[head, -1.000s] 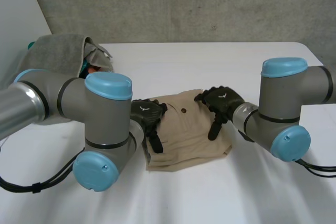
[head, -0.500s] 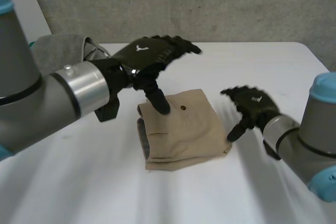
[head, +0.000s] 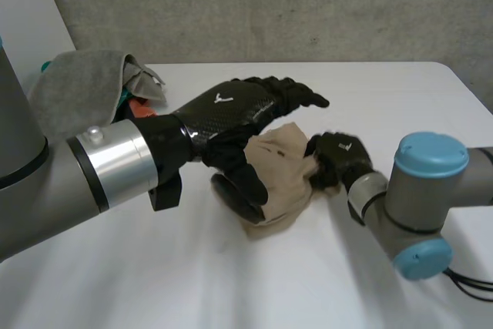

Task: Fold the laundry.

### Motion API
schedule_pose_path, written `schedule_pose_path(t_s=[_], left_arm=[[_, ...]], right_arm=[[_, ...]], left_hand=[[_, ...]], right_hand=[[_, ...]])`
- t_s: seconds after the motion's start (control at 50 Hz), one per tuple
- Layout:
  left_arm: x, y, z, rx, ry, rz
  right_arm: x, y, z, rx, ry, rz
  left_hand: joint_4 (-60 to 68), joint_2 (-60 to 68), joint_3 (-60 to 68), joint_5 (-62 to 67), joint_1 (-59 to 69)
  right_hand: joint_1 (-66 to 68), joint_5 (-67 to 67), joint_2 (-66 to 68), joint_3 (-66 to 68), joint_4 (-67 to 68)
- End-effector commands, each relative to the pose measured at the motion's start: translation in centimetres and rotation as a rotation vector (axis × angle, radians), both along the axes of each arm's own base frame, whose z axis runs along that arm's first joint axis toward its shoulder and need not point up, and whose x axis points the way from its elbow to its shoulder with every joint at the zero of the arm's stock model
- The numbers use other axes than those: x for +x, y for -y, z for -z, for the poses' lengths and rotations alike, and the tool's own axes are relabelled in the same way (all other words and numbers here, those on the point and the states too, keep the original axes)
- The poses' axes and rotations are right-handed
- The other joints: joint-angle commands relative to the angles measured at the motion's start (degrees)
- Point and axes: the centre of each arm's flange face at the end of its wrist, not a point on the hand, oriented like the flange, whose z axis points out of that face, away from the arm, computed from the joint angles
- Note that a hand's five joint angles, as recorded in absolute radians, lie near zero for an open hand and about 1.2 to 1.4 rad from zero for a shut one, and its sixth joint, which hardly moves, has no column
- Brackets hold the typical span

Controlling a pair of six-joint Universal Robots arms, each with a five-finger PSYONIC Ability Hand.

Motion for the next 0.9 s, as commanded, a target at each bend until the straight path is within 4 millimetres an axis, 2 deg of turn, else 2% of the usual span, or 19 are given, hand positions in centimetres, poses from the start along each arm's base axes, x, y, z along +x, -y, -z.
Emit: schedule_pose_path(t_s=[0.02,0.06,0.08,0.12,0.14,0.2,0.26,0.28,0.32,0.34,0.42,0.56,0.58,0.6,0.64,0.7,0.8,0.82,0.9], left_arm=[[0.0,0.8,-0.8,0.004,-0.058,-0.030],[-0.1,1.1,-1.0,0.000,-0.078,-0.039],[-0.1,1.1,-1.1,-0.006,-0.085,-0.040],[-0.3,1.1,-1.3,-0.015,-0.102,-0.046],[-0.3,1.1,-1.4,-0.017,-0.107,-0.046],[-0.6,1.1,-1.7,-0.022,-0.125,-0.054],[-0.8,0.9,-1.9,-0.022,-0.132,-0.055],[-0.9,0.9,-1.9,-0.022,-0.132,-0.054],[-1.0,0.7,-1.9,-0.023,-0.133,-0.049],[-1.1,0.5,-1.9,-0.026,-0.132,-0.046],[-1.3,0.2,-1.7,-0.020,-0.127,-0.038],[-1.5,0.2,-1.2,-0.011,-0.119,-0.034],[-1.5,0.2,-1.2,-0.010,-0.119,-0.033],[-1.6,0.3,-1.1,-0.006,-0.118,-0.035],[-1.6,0.3,-1.1,-0.002,-0.118,-0.036],[-1.7,0.2,-1.1,-0.003,-0.119,-0.035],[-1.7,0.0,-1.1,-0.003,-0.119,-0.036],[-1.6,0.1,-1.2,-0.006,-0.119,-0.039],[-1.2,0.5,-1.7,-0.023,-0.128,-0.069]], right_arm=[[-3.2,6.7,-2.7,-0.108,0.071,0.180],[-4.3,8.5,-3.0,-0.130,0.081,0.241],[-5.9,10.6,-3.3,-0.145,0.084,0.313],[-7.3,12.3,-3.5,-0.154,0.088,0.369],[-8.7,14.0,-3.4,-0.156,0.096,0.425],[-11.0,16.6,-3.4,-0.167,0.120,0.509],[-14.0,19.4,-3.3,-0.184,0.146,0.615],[-15.7,20.7,-3.0,-0.199,0.147,0.666],[-17.2,21.8,-2.8,-0.218,0.144,0.708],[-18.8,22.9,-2.4,-0.236,0.138,0.743],[-21.5,24.4,-1.3,-0.246,0.099,0.768],[-23.1,24.8,0.1,-0.205,0.070,0.722],[-23.1,24.7,0.0,-0.201,0.070,0.717],[-23.2,24.7,-0.2,-0.197,0.068,0.714],[-23.5,24.6,-0.4,-0.196,0.063,0.715],[-24.7,24.5,-1.1,-0.207,0.014,0.757],[-25.2,23.5,-2.9,-0.251,-0.209,0.854],[-24.9,23.4,-3.3,-0.271,-0.225,0.849],[-21.2,21.9,-5.9,-0.355,-0.204,0.716]], left_hand=[[-1.6,-1.3,-2.2,-2.8,-0.8],[-1.6,-1.3,-2.2,-2.8,-0.8],[-1.6,-1.3,-2.2,-2.8,-0.8],[-1.6,-1.3,-2.2,-2.8,-0.8],[-1.6,-1.3,-2.2,-2.8,-0.8],[-1.6,-1.3,-2.2,-2.8,-0.8],[-1.6,-1.3,-2.2,-2.8,-0.8],[-1.6,-1.3,-2.2,-2.8,-0.8],[-1.6,-1.3,-2.2,-2.8,-0.8],[-1.6,-1.3,-2.2,-2.8,-0.8],[-1.6,-1.3,-2.2,-2.8,-0.8],[-1.6,-1.3,-2.2,-2.8,-0.8],[-1.6,-1.3,-2.2,-2.8,-0.8],[-1.6,-1.3,-2.2,-2.8,-0.8],[-1.6,-1.3,-2.2,-2.8,-0.8],[-1.6,-1.3,-2.2,-2.8,-0.8],[-1.6,-1.3,-2.2,-2.8,-0.8],[-1.6,-1.3,-2.2,-2.8,-0.8],[-1.6,-1.3,-2.2,-2.8,-0.8]], right_hand=[[24.5,21.3,17.1,17.6,11.7],[24.5,21.3,17.1,17.6,11.7],[24.5,21.3,17.1,17.6,11.7],[24.5,21.3,17.1,17.6,11.7],[24.5,21.3,17.1,17.6,11.7],[24.5,21.3,17.1,17.6,11.7],[24.5,21.3,17.1,17.6,11.7],[24.5,21.3,17.1,17.6,11.7],[24.5,21.3,17.1,17.6,11.7],[24.5,21.3,17.1,17.6,11.7],[24.5,21.3,17.1,17.6,11.7],[24.2,20.9,16.7,17.2,11.4],[-1.3,-4.6,-8.8,-8.3,-14.1],[-45.5,-48.7,-52.9,-52.4,-58.3],[-40.8,-44.1,-48.3,-47.8,-53.6],[-45.5,-48.7,-52.9,-52.4,-58.3],[-45.5,-48.7,-52.9,-52.4,-58.3],[-45.5,-48.7,-52.9,-52.4,-58.3],[-45.5,-48.7,-52.9,-52.4,-58.3]])
